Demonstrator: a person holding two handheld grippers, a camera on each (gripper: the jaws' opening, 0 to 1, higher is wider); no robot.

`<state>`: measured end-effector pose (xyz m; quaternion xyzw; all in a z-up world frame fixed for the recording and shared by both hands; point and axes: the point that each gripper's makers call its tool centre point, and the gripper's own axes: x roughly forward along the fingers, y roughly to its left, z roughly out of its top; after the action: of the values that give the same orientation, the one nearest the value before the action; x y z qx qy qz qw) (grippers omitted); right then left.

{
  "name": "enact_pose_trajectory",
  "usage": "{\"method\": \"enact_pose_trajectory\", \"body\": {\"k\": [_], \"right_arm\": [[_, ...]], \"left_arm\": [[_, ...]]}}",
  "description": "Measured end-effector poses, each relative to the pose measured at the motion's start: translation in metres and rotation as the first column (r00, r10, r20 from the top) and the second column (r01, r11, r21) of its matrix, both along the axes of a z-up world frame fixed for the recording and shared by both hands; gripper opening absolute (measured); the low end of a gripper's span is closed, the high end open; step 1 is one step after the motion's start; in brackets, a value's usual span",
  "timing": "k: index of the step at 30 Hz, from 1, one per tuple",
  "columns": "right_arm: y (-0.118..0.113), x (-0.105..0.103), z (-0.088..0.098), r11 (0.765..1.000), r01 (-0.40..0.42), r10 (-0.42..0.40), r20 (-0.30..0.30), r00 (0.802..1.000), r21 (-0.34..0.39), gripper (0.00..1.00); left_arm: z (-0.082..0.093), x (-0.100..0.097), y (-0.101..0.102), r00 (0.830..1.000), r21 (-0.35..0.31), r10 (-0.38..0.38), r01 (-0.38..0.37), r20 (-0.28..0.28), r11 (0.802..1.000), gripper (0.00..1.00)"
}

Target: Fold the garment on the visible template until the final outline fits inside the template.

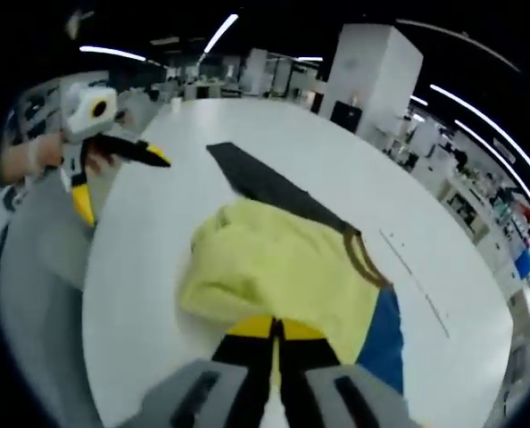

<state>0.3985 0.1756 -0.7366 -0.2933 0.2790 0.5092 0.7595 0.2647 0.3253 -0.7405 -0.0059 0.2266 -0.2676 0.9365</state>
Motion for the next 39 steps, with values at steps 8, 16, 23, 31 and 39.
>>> {"method": "enact_pose_trajectory", "body": {"k": [8, 16, 23, 31, 39], "right_arm": [[0.016, 0.043, 0.013, 1.000, 0.020, -0.020, 0.013, 1.000, -0.014, 0.00], [0.021, 0.082, -0.014, 0.997, 0.047, -0.048, -0.023, 0.999, -0.065, 0.00], [0.005, 0.127, -0.053, 0.984, 0.112, -0.121, -0.056, 0.991, -0.135, 0.00], [-0.008, 0.148, -0.086, 0.967, 0.220, -0.238, -0.147, 0.960, -0.129, 0.00], [-0.015, 0.137, -0.088, 0.968, 0.213, -0.229, -0.125, 0.965, -0.133, 0.00]], "left_arm": [[-0.003, 0.000, 0.000, 1.000, 0.005, -0.005, 0.005, -0.013, 1.000, 0.85], [-0.007, 0.001, 0.002, 1.000, 0.007, 0.003, -0.003, -0.031, 1.000, 0.84], [-0.017, 0.002, 0.002, 0.998, 0.003, 0.011, -0.011, -0.058, 1.000, 0.84], [-0.026, 0.006, -0.003, 0.997, 0.002, 0.015, -0.015, -0.082, 1.000, 0.83], [-0.027, 0.010, -0.013, 0.995, -0.022, 0.006, -0.009, -0.095, 1.000, 0.82]]}}
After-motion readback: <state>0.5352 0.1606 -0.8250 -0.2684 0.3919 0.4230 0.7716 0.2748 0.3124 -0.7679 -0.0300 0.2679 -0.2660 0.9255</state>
